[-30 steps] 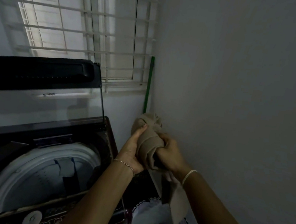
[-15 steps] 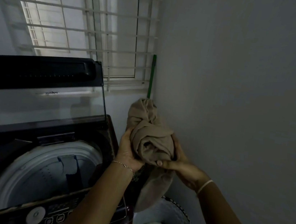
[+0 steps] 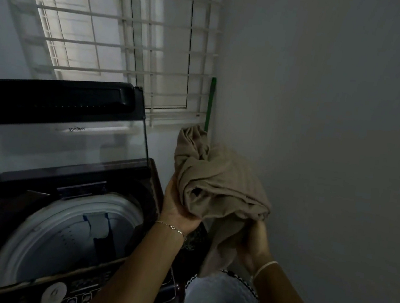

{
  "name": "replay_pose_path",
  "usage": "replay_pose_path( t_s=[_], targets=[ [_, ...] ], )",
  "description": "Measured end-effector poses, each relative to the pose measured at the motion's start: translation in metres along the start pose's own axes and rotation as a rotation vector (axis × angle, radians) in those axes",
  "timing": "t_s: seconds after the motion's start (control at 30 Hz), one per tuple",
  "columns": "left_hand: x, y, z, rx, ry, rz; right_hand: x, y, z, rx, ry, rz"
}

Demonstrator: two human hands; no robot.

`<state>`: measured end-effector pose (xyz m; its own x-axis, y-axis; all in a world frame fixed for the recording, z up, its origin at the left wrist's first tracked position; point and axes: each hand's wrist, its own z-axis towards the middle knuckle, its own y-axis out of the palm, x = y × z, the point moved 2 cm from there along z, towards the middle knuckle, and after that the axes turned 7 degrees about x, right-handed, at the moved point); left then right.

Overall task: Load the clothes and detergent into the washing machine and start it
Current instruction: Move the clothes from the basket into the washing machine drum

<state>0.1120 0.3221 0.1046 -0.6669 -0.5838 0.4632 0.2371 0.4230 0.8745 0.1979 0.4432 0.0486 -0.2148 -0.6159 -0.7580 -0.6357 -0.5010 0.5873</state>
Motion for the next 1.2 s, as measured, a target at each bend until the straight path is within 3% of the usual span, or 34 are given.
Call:
replay_pose_path(
  t_s=[0.23,0.47,0.6,0.7,0.87,1.07,1.2],
  targets=[
    [-0.010,-0.026,0.000,0.143,-0.236,0.146,-0.021,0.011,0.004,-0.008,0.006,0.384],
    [-0.021,-0.034,-0.005,0.264,-0.428,0.224,-0.028,0.026,0.003,-0.092,0.010,0.481],
    [-0.030,-0.039,-0.004,0.212,-0.344,0.047,-0.016,0.032,-0.001,-0.121,0.089,0.493],
    [-0.027,-0.035,-0.005,0.200,-0.192,0.001,-0.004,0.030,-0.003,-0.113,0.108,0.385],
    [-0.015,-0.033,-0.006,0.148,-0.162,0.008,0.001,0.023,-0.004,-0.044,0.126,0.088],
    [-0.016,-0.042,0.000,0.145,-0.121,-0.038,-0.009,0.020,-0.002,0.033,0.010,-0.223],
    [-0.013,-0.038,-0.002,0.165,-0.053,-0.085,-0.007,0.014,-0.003,0.053,-0.005,-0.234]
  ],
)
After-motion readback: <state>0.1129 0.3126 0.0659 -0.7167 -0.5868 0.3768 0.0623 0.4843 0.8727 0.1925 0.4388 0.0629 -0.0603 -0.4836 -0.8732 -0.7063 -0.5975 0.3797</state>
